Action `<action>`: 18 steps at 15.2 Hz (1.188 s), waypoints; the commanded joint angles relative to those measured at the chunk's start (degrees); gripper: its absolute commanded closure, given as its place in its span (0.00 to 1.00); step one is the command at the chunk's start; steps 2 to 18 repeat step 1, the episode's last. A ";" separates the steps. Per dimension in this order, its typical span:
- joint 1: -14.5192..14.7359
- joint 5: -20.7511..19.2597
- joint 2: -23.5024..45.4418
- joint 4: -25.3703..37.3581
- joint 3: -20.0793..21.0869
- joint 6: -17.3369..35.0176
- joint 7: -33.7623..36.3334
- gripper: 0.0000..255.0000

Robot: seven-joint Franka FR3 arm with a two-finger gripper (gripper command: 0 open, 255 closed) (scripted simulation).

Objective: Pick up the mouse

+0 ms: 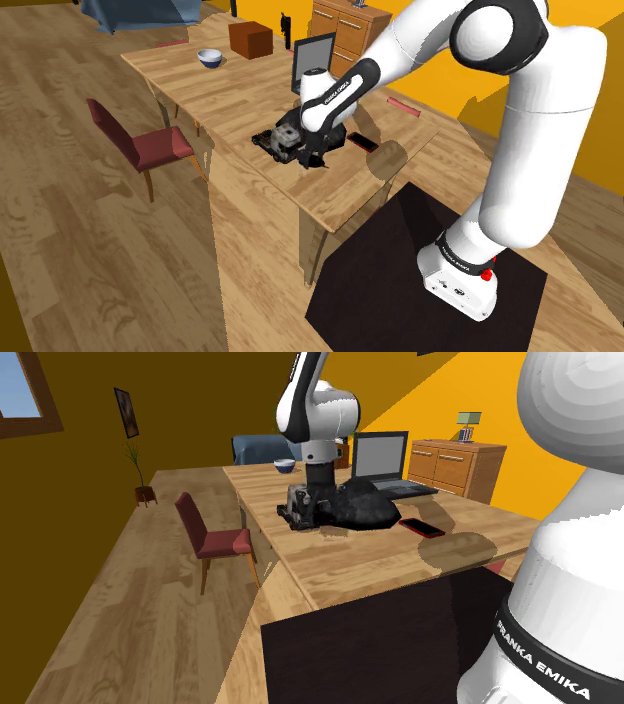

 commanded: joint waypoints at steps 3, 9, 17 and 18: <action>-0.03 0.02 -0.35 0.00 0.00 -0.36 -0.05 1.00; -0.03 0.02 -0.35 0.00 0.00 -0.36 -0.05 1.00; -0.03 0.02 -0.35 0.00 0.00 -0.36 -0.05 1.00; -0.03 0.02 -0.35 0.00 0.00 -0.36 -0.05 1.00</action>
